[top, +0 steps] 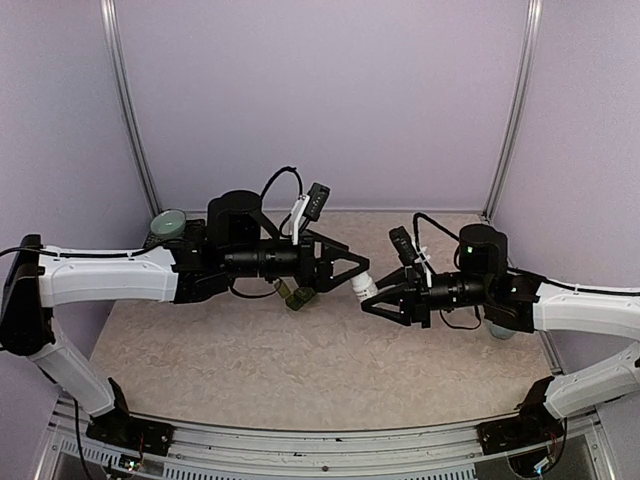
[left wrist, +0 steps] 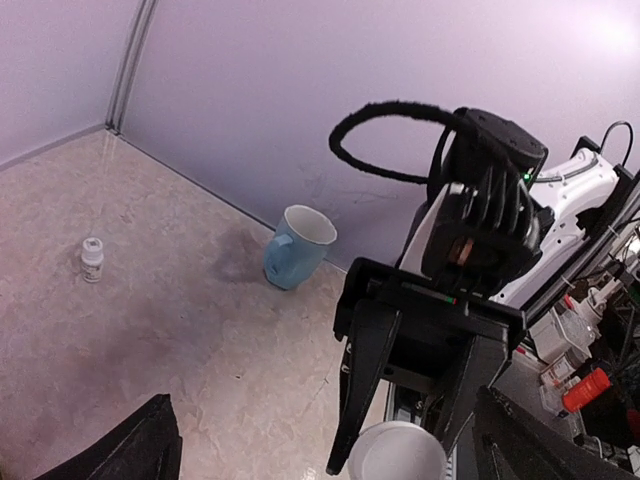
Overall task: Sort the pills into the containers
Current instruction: Unscrew the lid of the pill bottle from the pill bottle.
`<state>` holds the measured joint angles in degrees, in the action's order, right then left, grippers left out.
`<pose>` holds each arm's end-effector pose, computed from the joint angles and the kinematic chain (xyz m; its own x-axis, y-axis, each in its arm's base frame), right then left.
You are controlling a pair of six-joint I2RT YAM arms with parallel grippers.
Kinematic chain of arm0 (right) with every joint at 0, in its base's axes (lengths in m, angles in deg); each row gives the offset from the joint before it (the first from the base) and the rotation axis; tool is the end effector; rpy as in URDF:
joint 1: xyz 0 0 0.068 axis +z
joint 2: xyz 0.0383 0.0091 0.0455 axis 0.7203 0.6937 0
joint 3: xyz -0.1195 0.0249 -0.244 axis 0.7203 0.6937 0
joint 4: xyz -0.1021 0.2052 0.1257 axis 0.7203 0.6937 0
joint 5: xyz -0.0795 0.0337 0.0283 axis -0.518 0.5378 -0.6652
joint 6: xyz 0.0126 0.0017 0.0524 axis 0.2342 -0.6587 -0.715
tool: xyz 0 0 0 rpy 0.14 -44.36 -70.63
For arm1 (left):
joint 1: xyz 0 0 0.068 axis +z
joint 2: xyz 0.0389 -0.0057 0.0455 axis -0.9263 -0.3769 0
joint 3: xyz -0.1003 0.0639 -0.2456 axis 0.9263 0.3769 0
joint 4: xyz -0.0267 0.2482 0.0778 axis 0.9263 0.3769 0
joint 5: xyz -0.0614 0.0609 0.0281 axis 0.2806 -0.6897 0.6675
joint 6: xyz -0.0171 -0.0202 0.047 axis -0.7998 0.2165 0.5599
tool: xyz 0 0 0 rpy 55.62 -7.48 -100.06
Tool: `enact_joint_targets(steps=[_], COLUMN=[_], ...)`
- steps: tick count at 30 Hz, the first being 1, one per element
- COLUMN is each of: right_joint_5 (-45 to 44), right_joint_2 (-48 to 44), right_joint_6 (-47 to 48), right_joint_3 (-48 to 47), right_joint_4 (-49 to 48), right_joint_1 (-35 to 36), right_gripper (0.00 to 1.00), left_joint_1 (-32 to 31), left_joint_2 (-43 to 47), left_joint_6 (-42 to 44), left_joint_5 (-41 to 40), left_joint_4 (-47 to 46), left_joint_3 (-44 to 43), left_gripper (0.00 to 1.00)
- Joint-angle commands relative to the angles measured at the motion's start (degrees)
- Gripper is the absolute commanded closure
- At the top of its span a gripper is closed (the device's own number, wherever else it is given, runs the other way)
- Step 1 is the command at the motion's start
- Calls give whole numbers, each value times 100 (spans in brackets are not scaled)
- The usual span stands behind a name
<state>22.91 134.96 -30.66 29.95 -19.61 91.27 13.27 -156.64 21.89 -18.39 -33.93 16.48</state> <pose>0.1678 0.2012 0.2690 -0.3760 -0.1405 -0.9159 -0.9236 0.1363 0.3583 0.2003 -0.3056 0.3153 -0.4447 0.0106 -0.8956 0.8700 0.2430 -0.4291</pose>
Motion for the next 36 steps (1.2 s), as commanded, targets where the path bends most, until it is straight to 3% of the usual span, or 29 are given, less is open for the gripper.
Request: enact_joint_targets(steps=[1, 10, 20, 36], right_joint_5=[373, 193, -258, -466], right_joint_2=[36, 192, 38, 126], right_joint_6=[-203, -271, -265, -755], right_joint_3=[-127, -71, 38, 209], right_joint_4=[-422, -514, -464, -423], right_joint_1=[5, -4, -64, -754], right_gripper=[96, 97, 98, 100], left_joint_1=[-105, -333, -377, -377], left_joint_2=[-231, -447, -435, -151], left_joint_6=[-10, -34, -4, 6], left_joint_5=[687, 1142, 1120, 1245], left_joint_4=[-627, -919, -846, -880], left_joint_3=[-151, -316, -238, -125], left_gripper=[1, 1, 1, 4])
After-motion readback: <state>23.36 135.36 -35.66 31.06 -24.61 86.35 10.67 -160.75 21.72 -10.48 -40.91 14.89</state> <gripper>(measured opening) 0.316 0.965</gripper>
